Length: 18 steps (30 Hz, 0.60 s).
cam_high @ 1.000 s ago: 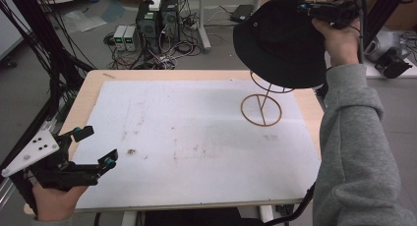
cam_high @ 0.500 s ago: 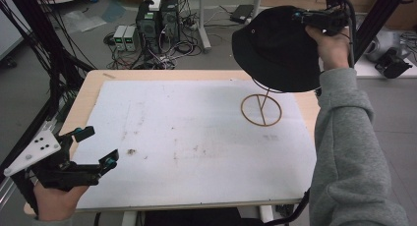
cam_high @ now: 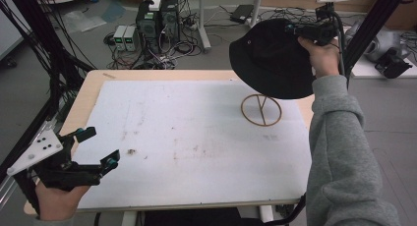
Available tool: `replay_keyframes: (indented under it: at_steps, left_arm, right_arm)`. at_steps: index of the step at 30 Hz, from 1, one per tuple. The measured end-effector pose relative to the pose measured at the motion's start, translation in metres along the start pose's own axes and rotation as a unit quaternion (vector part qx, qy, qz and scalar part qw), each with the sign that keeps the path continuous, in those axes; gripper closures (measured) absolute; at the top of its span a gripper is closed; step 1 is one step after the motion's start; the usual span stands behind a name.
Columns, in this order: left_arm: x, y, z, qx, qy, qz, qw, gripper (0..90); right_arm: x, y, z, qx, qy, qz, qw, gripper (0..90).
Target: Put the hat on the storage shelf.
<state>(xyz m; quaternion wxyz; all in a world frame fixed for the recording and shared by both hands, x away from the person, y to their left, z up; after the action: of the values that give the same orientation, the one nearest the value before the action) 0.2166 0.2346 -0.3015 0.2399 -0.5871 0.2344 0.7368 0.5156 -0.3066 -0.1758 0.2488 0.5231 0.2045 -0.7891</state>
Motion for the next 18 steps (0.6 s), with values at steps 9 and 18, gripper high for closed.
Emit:
replay_keyframes:
  at_steps: [9,18]
  left_arm:
    - [0.002,0.0,-0.002,0.002,-0.002,0.002,1.0,1.7]
    - [0.001,0.002,-0.003,0.004,-0.004,0.001,1.0,1.7]
  right_arm:
    - [0.012,0.001,-0.007,-0.004,-0.01,-0.006,0.9999,88.6]
    - [0.021,0.004,-0.008,-0.005,-0.015,-0.018,0.9997,88.5]
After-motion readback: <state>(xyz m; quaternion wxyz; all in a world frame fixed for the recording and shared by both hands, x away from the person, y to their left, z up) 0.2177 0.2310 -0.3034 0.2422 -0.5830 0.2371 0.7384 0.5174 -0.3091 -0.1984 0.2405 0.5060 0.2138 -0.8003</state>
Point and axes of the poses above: each handheld gripper's, and its own axes: z roughly backward along the jaws, x roughly out of its underside, y roughly to its right, the point moved 3 cm from there along -z, roughly forward along the jaws, and after that the axes turned 1 degree about -y, right-handed, at the moved point
